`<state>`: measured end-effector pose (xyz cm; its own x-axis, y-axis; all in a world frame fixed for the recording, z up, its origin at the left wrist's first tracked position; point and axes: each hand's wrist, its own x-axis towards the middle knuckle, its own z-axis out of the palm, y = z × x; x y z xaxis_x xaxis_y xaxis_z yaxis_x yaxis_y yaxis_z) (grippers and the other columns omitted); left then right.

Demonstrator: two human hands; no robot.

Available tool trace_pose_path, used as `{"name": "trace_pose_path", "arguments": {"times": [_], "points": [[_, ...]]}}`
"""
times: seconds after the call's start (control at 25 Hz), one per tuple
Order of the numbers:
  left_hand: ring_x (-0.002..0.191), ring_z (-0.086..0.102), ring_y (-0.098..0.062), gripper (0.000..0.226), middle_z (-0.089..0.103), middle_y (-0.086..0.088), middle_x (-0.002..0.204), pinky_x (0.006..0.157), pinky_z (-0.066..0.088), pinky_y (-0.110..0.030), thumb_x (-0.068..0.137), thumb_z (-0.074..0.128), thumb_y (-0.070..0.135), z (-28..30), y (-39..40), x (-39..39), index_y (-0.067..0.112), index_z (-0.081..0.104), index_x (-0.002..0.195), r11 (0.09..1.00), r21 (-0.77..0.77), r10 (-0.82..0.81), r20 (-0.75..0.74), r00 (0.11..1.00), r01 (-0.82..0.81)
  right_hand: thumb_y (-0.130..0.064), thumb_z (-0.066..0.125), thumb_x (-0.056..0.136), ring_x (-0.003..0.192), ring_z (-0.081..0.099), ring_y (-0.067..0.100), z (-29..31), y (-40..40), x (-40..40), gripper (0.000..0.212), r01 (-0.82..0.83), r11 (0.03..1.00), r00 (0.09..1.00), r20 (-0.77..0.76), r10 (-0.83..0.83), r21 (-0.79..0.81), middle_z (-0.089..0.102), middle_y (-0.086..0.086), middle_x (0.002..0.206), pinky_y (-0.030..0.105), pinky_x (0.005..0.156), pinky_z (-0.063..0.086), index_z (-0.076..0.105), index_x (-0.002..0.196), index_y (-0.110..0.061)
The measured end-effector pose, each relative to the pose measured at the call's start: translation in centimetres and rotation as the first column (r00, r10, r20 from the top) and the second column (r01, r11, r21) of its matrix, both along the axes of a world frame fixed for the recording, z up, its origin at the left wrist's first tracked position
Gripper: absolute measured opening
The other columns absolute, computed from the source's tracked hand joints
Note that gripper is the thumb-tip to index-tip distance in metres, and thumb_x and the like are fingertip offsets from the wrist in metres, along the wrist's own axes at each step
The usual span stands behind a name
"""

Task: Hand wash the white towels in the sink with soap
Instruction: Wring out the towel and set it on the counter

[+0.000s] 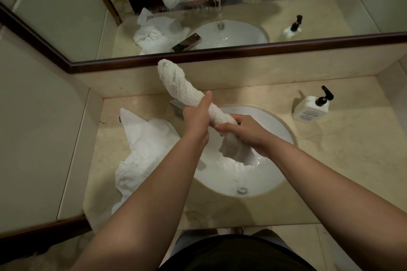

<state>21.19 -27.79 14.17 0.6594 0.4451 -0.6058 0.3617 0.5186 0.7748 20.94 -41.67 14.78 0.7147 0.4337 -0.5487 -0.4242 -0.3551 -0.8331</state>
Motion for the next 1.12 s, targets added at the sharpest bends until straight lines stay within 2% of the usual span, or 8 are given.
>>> {"name": "trace_pose_path", "arguments": {"times": [0.16,0.28,0.36,0.52,0.64,0.76,0.92,1.12], "points": [[0.093,0.061,-0.025,0.024,0.062,-0.011,0.098,0.078,0.051,-0.035,0.095,0.05,0.014,0.3,1.2,0.0,0.001,0.054,0.114,0.96,-0.131,-0.223,0.183,0.957,0.248,-0.024,0.063,0.084,0.069,0.062,0.021,0.9,0.0,0.3,0.03,0.178,0.984,0.983,-0.042,-0.178,0.008,0.07,0.011,0.083,0.034,0.069,0.048,0.068,0.098,0.001],[0.101,0.065,-0.025,0.033,0.065,-0.012,0.109,0.085,0.057,-0.038,0.091,0.067,0.019,0.1,1.9,-0.4,0.005,0.059,0.12,0.95,-0.138,-0.235,0.279,0.931,0.281,-0.027,0.058,0.086,0.063,0.059,0.021,1.6,-0.6,0.8,0.026,0.182,0.983,0.973,-0.152,-0.175,0.034,0.069,0.012,0.076,0.038,0.073,0.047,0.066,0.096,-0.004],[0.086,0.065,-0.019,0.039,0.063,-0.006,0.095,0.074,0.056,-0.036,0.083,0.077,0.028,0.5,1.9,-0.4,0.012,0.065,0.116,0.93,-0.189,-0.246,0.316,0.916,0.315,-0.034,0.058,0.079,0.059,0.056,0.02,1.9,-0.7,1.0,0.035,0.12,0.983,0.939,-0.336,-0.068,0.136,0.064,0.012,0.072,0.037,0.069,0.047,0.063,0.098,-0.005],[0.078,0.064,-0.016,0.013,0.066,0.001,0.079,0.082,0.049,-0.035,0.077,0.073,0.031,2.1,0.8,-0.1,0.019,0.073,0.072,0.852,-0.362,-0.214,0.418,0.883,0.377,-0.051,0.059,0.081,0.056,0.057,0.014,2.2,0.0,0.7,0.052,0.179,0.947,0.877,-0.479,-0.031,0.266,0.062,0.006,0.073,0.026,0.053,0.048,0.06,0.107,-0.006],[0.075,0.066,-0.019,0.033,0.069,-0.005,0.073,0.082,0.053,-0.035,0.093,0.057,0.026,2.4,0.3,0.4,0.012,0.068,0.066,0.87,-0.395,-0.183,0.298,0.937,0.296,-0.08,0.043,0.08,0.063,0.065,0.016,1.7,0.7,0.7,0.079,0.221,0.966,0.953,-0.241,-0.184,0.134,0.069,0.007,0.085,0.029,0.056,0.051,0.066,0.111,-0.012],[0.051,0.056,-0.014,0.035,0.054,-0.001,0.054,0.058,0.054,-0.026,0.095,0.061,0.026,2.0,-0.6,0.6,0.013,0.052,0.064,0.928,-0.338,-0.117,0.141,0.983,0.159,-0.071,0.029,0.092,0.055,0.064,0.015,0.9,1.3,0.2,0.071,0.211,0.976,0.977,0.043,-0.209,-0.052,0.068,0.007,0.066,0.028,0.058,0.05,0.07,0.084,-0.014],[0.046,0.055,-0.015,0.031,0.054,-0.004,0.054,0.052,0.053,-0.027,0.091,0.068,0.015,0.9,-1.8,0.3,0.01,0.053,0.064,0.97,-0.242,-0.009,-0.008,1.0,0.006,-0.056,0.028,0.102,0.051,0.051,0.011,-1.3,1.1,-0.7,0.062,0.2,0.967,0.93,0.343,-0.136,-0.159,0.057,0.003,0.056,0.028,0.056,0.037,0.056,0.062,-0.018],[0.045,0.053,-0.016,0.015,0.056,-0.006,0.06,0.053,0.051,-0.028,0.078,0.067,0.005,0.7,-2.4,0.3,0.007,0.055,0.069,0.984,-0.153,0.058,-0.211,0.976,-0.091,-0.039,0.021,0.092,0.065,0.051,0.031,-2.5,1.0,-1.7,0.055,0.132,0.943,0.808,0.584,0.075,-0.305,0.055,0.015,0.068,0.034,0.062,0.035,0.061,0.09,-0.001]]}}
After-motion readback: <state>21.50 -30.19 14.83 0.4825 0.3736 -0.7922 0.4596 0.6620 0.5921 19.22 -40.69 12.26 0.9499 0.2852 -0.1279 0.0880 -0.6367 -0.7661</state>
